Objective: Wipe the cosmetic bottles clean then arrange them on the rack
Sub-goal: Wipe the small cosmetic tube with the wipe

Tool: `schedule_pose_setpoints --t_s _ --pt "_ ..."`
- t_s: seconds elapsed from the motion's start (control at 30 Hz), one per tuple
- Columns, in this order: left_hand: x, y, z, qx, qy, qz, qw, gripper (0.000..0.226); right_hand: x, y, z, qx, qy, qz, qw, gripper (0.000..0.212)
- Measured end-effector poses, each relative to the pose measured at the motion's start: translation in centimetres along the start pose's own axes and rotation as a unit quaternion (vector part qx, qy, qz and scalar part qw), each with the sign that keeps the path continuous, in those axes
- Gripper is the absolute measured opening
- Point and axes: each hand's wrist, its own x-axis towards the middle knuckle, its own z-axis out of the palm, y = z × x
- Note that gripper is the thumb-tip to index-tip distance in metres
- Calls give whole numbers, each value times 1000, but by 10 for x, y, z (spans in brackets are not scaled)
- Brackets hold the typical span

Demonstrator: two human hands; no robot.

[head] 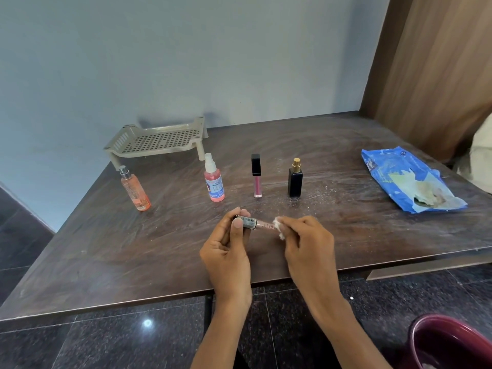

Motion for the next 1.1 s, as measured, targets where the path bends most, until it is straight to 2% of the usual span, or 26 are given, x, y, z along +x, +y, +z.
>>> schedule_pose_setpoints --t_s 0.13,0.4,0.53,0.7,0.8,1.0,1.1 --pt "0 -1 -1 11 -3 6 1000 19 3 2 -1 -17 5 19 1000 18" --pt "1 0 -2 48 5 16 999 17 12 -40 29 25 -30 -70 997 17" --pt "2 -1 -1 36 5 14 999 18 9 -27 24 34 -16 -56 998 18" --pt "1 -3 -2 32 -1 23 999 19 4 -2 3 -15 -4 -1 1000 18" --pt "1 -3 -1 39 -4 27 999 19 8 1 1 -50 -9 5 999 16" --pt "3 -5 -3 63 13 30 997 16 10 -38 25 -6 -32 -61 998 18" --pt "4 -6 -3 66 24 29 997 16 10 -39 30 15 -35 -66 997 18"
